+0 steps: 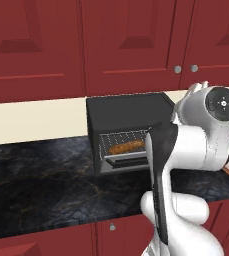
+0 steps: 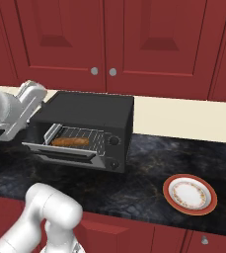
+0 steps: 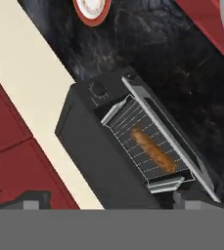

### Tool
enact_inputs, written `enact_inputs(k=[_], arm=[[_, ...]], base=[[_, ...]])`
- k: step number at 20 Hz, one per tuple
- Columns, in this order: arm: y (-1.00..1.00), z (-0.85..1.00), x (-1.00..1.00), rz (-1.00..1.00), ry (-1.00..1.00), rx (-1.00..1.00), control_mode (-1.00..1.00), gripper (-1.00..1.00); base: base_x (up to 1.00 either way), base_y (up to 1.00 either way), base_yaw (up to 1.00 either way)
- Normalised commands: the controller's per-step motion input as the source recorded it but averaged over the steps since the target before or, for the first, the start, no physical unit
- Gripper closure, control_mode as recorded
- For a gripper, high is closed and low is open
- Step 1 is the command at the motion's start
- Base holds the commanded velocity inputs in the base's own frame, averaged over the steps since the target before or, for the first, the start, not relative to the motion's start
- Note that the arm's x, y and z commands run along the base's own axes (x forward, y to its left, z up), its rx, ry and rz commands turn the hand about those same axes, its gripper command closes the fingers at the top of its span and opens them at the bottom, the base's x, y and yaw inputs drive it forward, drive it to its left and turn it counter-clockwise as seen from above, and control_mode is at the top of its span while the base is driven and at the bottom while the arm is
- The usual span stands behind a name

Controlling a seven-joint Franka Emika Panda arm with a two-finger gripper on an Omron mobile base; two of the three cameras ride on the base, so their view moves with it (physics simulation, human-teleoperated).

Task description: Pull the toaster oven rack outwards. Pick up the baguette from the plate and place it on the toaster oven rack. Close the toaster oven door fully and set the temperature to the lowest setting.

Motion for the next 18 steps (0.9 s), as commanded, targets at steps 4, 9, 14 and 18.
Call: enact_inputs(k=[4, 9, 14, 18], arm=[[0.94, -0.03, -0.42, -0.03, 0.55, -0.48, -1.00, -1.00], [0.48, -0.75, -0.45, -0.06, 0.13, -0.33, -1.00, -1.00], [0.05, -0.98, 0.02, 0.00, 0.13, -0.29, -1.00, -1.00], [-0.01, -0.69, 0.23, 0.08, 0.24, -0.13, -1.00, -1.00]], base=[[0.00, 0.00, 0.00], [0.00, 0.00, 0.00], [0.00, 0.00, 0.00], [0.00, 0.00, 0.00]])
